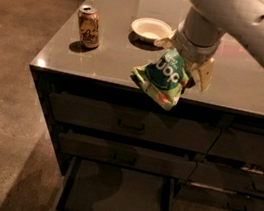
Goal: Place green rice chip bag into bottom drawer
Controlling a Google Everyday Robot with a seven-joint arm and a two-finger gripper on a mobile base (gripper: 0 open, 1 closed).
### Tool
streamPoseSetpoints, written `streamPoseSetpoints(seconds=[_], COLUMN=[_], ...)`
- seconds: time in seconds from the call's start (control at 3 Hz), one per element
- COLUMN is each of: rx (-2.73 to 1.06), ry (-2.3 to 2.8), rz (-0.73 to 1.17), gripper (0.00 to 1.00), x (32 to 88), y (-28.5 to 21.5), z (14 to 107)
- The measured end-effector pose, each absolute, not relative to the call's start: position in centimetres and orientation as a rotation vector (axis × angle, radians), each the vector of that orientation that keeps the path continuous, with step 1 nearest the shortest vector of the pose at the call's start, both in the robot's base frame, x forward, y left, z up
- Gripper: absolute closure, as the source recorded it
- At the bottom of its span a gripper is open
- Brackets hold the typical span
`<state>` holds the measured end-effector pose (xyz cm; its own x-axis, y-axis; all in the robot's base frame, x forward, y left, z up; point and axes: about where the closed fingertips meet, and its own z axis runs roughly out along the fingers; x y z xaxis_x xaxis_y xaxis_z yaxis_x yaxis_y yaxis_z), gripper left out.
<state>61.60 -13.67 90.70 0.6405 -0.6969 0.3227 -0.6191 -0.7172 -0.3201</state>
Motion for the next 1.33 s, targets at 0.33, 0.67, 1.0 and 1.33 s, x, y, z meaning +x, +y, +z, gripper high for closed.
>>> streamPoseSetpoints(seconds=[0.33,0.67,1.0,1.33], rx=[-2.790,-2.848,-2.875,-2.872], ry=[1.007,0.952,0.901,0.912], rz=[-0.580,-0.577,-0.574,-0.566], gripper=[0.00,0.18,0.49,0.72], x=[63.8,65.5,65.9,65.8], y=[-12.7,-11.8,-11.3,-11.7], z=[87.0,85.0,84.2,84.5])
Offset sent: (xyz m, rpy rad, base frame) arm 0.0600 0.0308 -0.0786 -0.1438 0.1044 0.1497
